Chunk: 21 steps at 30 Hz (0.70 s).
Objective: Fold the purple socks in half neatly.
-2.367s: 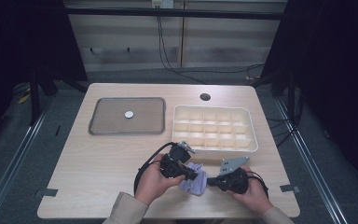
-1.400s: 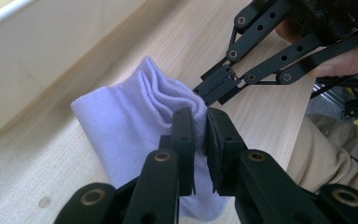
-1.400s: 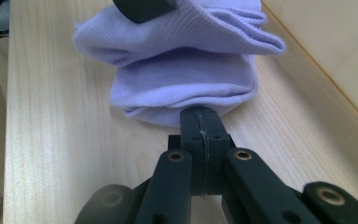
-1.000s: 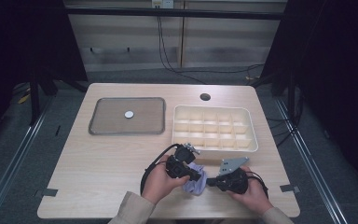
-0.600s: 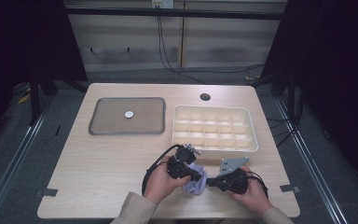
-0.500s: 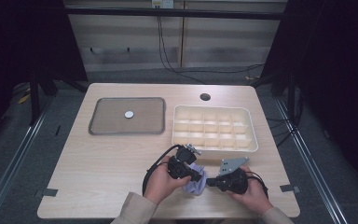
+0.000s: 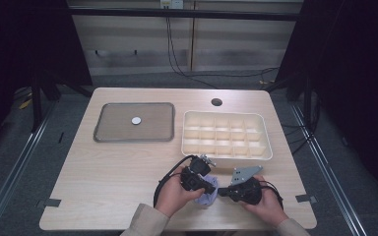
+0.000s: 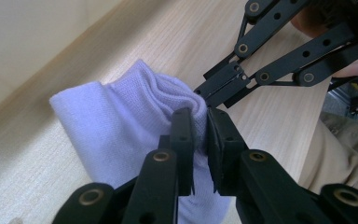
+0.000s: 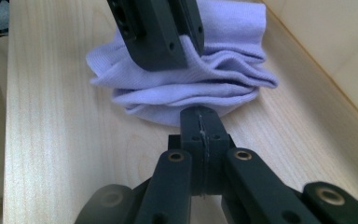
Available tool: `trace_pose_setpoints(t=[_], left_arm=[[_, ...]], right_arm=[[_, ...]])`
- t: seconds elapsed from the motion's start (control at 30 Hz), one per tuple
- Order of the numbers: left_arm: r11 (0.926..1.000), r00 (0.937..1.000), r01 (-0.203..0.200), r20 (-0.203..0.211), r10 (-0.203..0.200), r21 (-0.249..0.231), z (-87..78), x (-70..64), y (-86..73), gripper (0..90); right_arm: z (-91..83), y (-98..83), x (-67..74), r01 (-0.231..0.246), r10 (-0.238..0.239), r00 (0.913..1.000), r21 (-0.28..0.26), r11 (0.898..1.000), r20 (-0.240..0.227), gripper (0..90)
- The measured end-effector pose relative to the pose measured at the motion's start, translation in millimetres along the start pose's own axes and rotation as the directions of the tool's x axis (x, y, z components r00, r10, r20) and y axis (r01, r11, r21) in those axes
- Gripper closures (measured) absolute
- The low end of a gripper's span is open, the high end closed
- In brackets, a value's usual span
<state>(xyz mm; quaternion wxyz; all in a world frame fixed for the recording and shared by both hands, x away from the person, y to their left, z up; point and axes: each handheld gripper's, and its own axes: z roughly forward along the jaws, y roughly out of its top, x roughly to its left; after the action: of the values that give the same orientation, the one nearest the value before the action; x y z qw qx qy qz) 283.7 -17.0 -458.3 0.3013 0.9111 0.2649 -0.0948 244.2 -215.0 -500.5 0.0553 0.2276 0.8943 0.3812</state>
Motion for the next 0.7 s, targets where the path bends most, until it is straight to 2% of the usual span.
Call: trace_pose_setpoints(t=[0.6,0.7], left_arm=[[1.0000,1.0000,0.004,0.000,-0.004,0.004,7.8,0.9,-3.7,79.6],[0.9999,0.9999,-0.010,-0.003,0.010,0.011,8.6,1.2,-4.1,79.1]], right_arm=[[-2.0,-1.9,-2.0,-0.008,0.008,0.9999,-0.002,1.000,-0.010,88.7],[-3.5,-2.6,-3.1,-0.006,0.006,1.0000,0.002,1.000,0.000,88.7]])
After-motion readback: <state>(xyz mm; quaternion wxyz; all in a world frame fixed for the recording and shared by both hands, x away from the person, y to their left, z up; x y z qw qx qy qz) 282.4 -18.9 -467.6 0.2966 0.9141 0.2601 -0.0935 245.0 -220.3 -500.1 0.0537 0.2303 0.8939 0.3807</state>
